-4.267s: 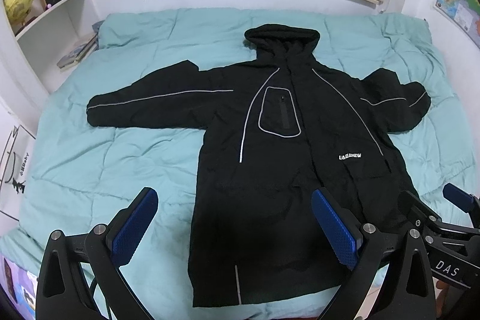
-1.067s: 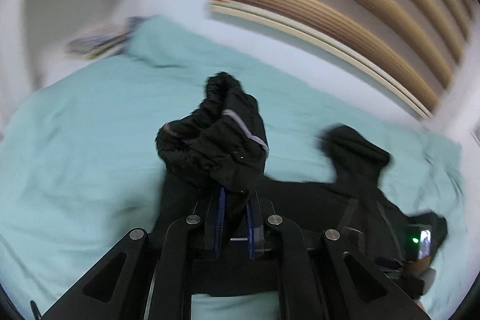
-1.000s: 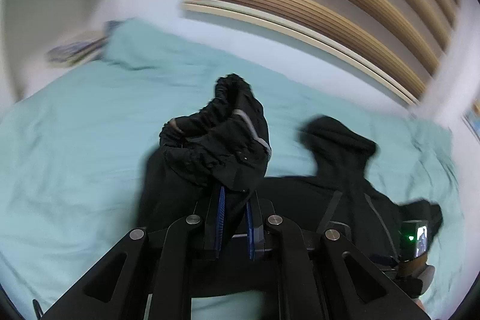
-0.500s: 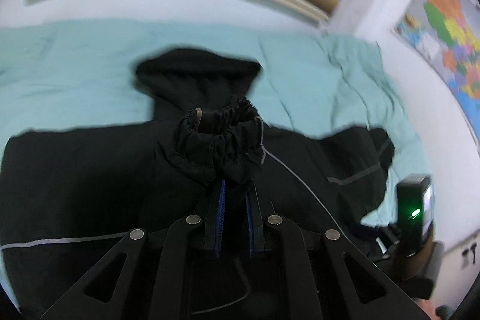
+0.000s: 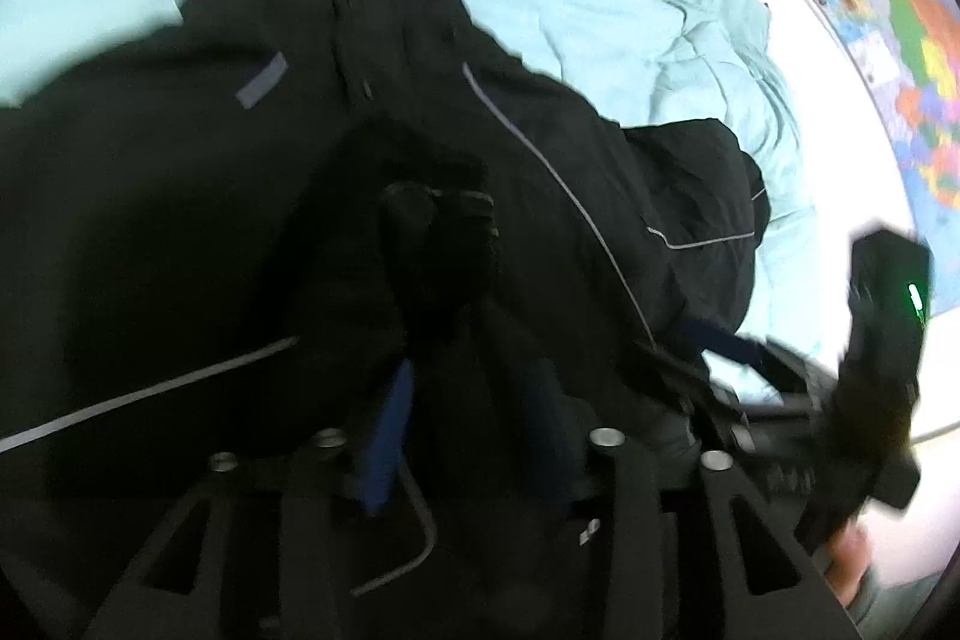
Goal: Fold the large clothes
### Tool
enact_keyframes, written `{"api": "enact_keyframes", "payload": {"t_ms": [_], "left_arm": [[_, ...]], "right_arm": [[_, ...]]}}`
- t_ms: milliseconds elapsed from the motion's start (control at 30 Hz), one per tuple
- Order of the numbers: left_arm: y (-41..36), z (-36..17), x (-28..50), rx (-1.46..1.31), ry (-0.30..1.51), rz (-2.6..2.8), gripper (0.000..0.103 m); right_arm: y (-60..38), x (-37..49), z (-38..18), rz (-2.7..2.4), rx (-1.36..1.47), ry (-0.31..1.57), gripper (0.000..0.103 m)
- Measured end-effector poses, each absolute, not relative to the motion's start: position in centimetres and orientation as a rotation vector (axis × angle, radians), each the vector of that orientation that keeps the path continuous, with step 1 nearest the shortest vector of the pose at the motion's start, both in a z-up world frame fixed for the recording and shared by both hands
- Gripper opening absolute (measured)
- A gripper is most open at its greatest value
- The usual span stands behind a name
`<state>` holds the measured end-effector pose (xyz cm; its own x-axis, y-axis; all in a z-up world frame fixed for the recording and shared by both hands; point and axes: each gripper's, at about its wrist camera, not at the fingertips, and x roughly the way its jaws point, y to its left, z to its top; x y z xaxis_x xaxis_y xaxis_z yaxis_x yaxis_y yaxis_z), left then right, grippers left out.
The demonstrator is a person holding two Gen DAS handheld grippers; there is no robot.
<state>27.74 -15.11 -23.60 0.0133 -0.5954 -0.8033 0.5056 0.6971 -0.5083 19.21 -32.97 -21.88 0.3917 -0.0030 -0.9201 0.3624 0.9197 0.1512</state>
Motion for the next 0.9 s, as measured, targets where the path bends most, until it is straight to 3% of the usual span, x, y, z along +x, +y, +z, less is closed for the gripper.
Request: {"api": "enact_keyframes", "payload": {"t_ms": [100,333,367,467,600,900], "left_arm": [[-13.5,-21.5,26.4,-0.092,1.245,-0.849,0.060],[-7.2,-17.9,26.1,-0.168,1.159,-0.710,0.062],[-6.5,-17.5,26.4,-0.166,1.147,-0.686,0.062],[-3.9,-16.5,26.6,-0.155,1.115,-0.610,0.062],[-1.5,-16.0,27.7,-0.178,1.099,-0.523,0.062],[-1.4,-14.8,29.4,-0.172,1.046,-0.513,0.062]], "right_arm": [[-31.9,20.9,-21.7,-0.155,0.377,1.131,0.098],[-28.4,25.5,-22.3,0.022,0.480,1.107,0.097],[-28.2,26.1,-22.7,0.023,0.494,1.113,0.092],[-27.7,27.9,-24.6,0.083,0.608,1.139,0.063],[-27.2,28.1,-23.4,0.101,0.586,1.089,0.038],[-33.9,22.9,-13.9,-0.080,0.393,0.869,0.034]]}}
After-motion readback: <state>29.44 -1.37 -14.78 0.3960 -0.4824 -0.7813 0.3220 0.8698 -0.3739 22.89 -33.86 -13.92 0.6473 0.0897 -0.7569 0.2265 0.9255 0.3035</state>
